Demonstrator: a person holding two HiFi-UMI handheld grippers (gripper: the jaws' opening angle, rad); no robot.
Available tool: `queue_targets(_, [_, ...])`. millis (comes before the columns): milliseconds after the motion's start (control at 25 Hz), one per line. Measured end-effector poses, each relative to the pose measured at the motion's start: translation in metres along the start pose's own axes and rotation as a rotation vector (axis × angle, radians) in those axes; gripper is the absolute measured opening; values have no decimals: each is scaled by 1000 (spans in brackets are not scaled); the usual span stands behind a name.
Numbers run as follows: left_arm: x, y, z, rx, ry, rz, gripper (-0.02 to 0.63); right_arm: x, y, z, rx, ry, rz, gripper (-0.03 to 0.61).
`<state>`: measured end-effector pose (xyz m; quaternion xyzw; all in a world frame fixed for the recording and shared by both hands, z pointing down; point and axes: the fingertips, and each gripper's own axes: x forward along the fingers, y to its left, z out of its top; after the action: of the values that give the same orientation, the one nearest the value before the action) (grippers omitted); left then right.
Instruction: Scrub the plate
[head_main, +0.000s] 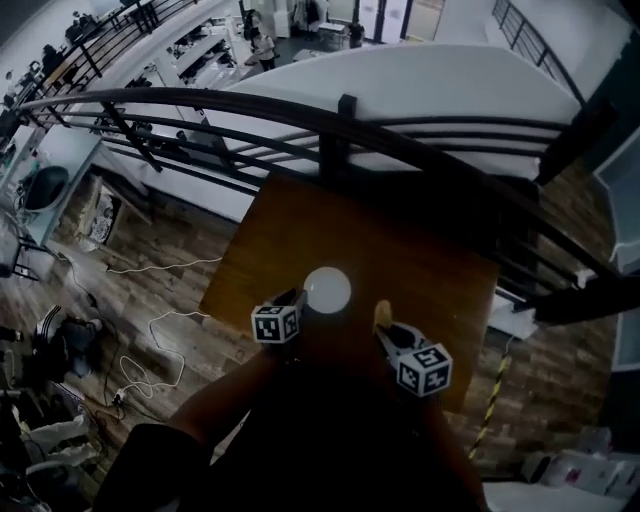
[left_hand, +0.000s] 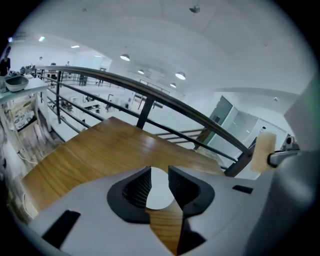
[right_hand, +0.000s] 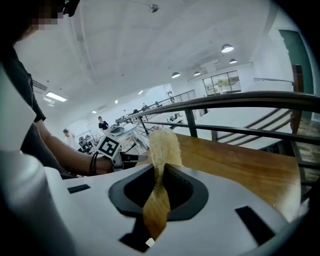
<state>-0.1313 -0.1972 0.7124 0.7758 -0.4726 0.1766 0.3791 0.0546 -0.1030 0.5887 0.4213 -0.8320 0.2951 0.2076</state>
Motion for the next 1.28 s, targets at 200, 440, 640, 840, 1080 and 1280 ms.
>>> queue_targets(200, [-49, -61, -6, -20, -88, -19, 9, -16, 5, -9, -100, 0, 125, 58])
queue_targets(440, [-117, -119, -11, 16, -198, -49, 9, -31, 26, -11, -179, -15, 254, 58])
queue_targets(640, [-164, -118, -23, 35, -269, 15, 9, -35, 53, -13, -227, -28, 319, 58])
queue_targets(840, [-205, -95, -42, 41, -295, 10, 9, -33, 94, -24, -234, -35, 332, 58])
queue_targets(1080, [-258, -85, -83, 139, -253, -120, 9, -32, 157, -56, -196, -67, 267, 58])
queue_targets(1280, [-324, -61, -118, 210, -226, -171, 9, -37, 226, -87, -146, -104, 211, 58])
